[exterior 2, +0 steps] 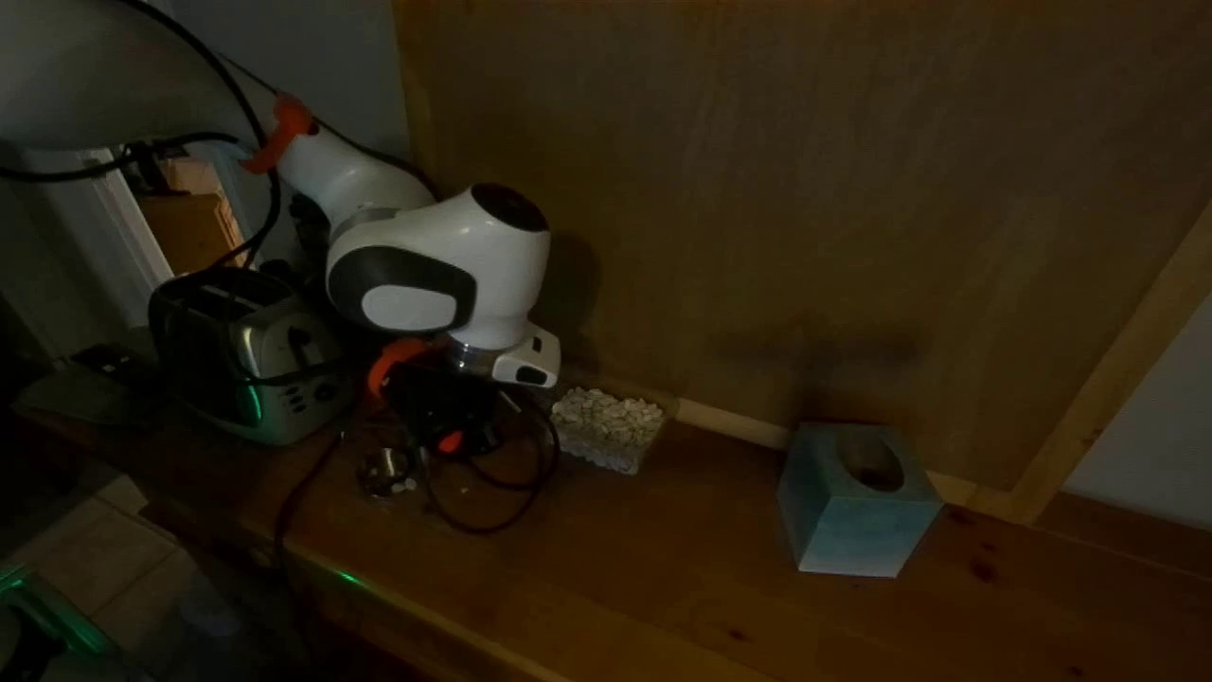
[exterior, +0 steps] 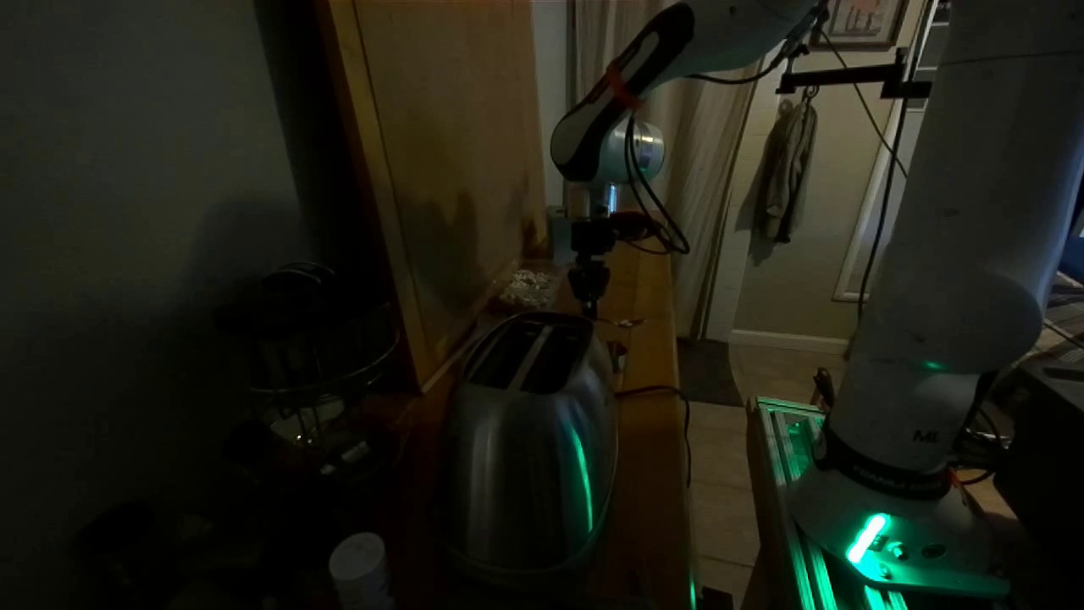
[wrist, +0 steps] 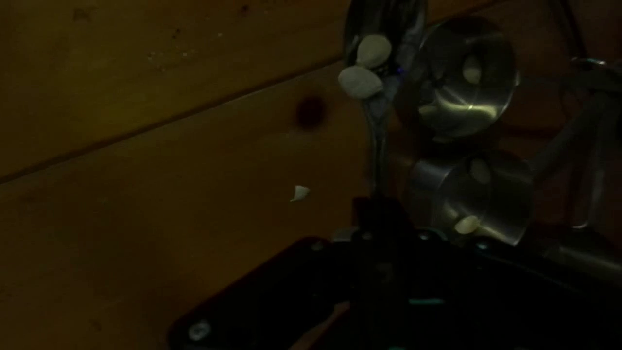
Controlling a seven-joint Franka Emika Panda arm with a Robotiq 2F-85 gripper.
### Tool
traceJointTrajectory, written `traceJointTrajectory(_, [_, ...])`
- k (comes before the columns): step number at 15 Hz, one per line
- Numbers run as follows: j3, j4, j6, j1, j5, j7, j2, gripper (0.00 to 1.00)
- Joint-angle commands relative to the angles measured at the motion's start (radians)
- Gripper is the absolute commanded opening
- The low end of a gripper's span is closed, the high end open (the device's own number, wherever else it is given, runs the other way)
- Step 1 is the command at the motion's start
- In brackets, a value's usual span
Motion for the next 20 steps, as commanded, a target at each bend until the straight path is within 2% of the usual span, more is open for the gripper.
traceJointTrajectory(1, [0.008, -0.005, -0.043, 0.020, 0.012, -0.007, -0.049, 0.02])
traceJointTrajectory(9, [0.044, -0.019, -0.049, 0.080, 0.038, -0.089, -0.072, 0.02])
traceJointTrajectory(16, [0.055, -0.030, -0.054, 0.103, 0.053, -0.245, -0.090, 0.02])
traceJointTrajectory(17, [0.053, -0.003, -0.044, 0.102, 0.019, -0.185, -0.053, 0.02])
traceJointTrajectory(18, [0.053, -0.003, -0.044, 0.103, 0.019, -0.191, -0.053, 0.09])
traceJointTrajectory(20, [0.053, -0.003, -0.044, 0.102, 0.019, -0.190, -0.051, 0.09])
